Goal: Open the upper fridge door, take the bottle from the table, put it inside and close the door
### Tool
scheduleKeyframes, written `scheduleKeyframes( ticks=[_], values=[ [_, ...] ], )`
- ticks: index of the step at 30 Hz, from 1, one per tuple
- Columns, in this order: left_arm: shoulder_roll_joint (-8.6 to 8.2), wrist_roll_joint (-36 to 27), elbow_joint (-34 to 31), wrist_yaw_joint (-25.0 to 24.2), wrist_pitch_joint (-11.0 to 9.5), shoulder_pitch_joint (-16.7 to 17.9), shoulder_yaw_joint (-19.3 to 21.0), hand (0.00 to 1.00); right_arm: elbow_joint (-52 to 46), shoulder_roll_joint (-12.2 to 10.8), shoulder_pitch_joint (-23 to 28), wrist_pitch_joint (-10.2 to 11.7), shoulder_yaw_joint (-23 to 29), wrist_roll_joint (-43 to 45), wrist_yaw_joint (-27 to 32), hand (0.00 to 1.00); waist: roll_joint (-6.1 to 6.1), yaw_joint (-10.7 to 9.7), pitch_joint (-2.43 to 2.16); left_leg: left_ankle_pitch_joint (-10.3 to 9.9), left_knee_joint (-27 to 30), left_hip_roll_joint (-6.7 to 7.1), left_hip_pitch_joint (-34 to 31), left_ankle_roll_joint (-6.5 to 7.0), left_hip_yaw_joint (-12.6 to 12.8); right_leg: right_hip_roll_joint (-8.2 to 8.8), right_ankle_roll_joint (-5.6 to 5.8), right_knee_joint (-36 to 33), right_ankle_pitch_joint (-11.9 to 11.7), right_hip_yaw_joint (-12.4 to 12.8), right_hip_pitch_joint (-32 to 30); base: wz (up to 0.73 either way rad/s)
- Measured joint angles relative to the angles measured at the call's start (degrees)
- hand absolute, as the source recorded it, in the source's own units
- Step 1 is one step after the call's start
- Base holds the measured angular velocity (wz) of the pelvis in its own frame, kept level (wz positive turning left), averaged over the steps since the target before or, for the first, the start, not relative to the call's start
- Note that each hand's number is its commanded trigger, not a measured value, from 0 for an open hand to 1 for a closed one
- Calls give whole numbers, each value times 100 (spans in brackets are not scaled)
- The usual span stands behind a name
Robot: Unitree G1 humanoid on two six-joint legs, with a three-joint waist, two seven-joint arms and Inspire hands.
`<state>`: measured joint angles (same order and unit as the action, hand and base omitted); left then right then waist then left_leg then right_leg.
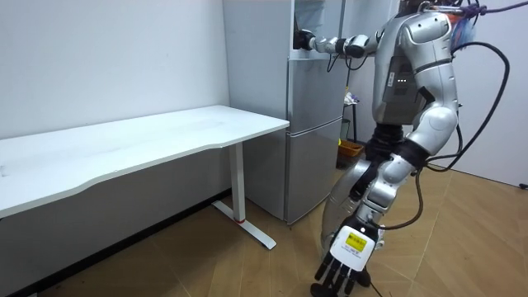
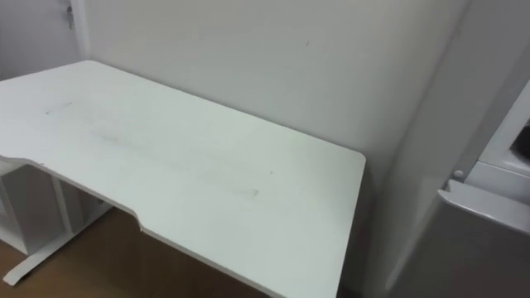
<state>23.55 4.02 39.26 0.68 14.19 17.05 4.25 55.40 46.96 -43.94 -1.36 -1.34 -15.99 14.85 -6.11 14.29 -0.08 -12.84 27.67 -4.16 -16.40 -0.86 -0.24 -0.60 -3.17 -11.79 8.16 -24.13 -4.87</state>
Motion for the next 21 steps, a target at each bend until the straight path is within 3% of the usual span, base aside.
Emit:
scheduleKeyframes(
  ticks=[4,6,11,15,21],
  values=[
    [0,-7,3,41,79,8,1,0,-149,-25,147,-1,42,27,72,0,-10,-7,-4,20,-47,20,91,33,1,12,2,15,4,1,88,1],
    [0,-7,2,89,78,21,-7,0,-180,-27,244,-5,45,-47,57,0,-67,-49,-41,37,-137,58,193,47,1,44,-7,17,12,12,145,5],
    [-8,3,-10,97,75,109,32,0,-209,-68,295,-78,81,-133,-106,0,-124,-151,-68,30,-235,99,362,58,9,60,49,115,42,26,360,2],
    [-45,53,-359,26,55,448,134,0,-601,-66,550,-178,260,-181,-452,0,-180,-299,-91,34,-419,110,607,73,95,117,50,117,42,55,519,-2],
    [-186,57,-365,-52,-86,898,569,0,-1432,-64,1183,-256,519,-191,-735,0,-214,-530,-106,40,-765,247,1044,90,152,185,135,245,95,87,794,-2]
  ],
)
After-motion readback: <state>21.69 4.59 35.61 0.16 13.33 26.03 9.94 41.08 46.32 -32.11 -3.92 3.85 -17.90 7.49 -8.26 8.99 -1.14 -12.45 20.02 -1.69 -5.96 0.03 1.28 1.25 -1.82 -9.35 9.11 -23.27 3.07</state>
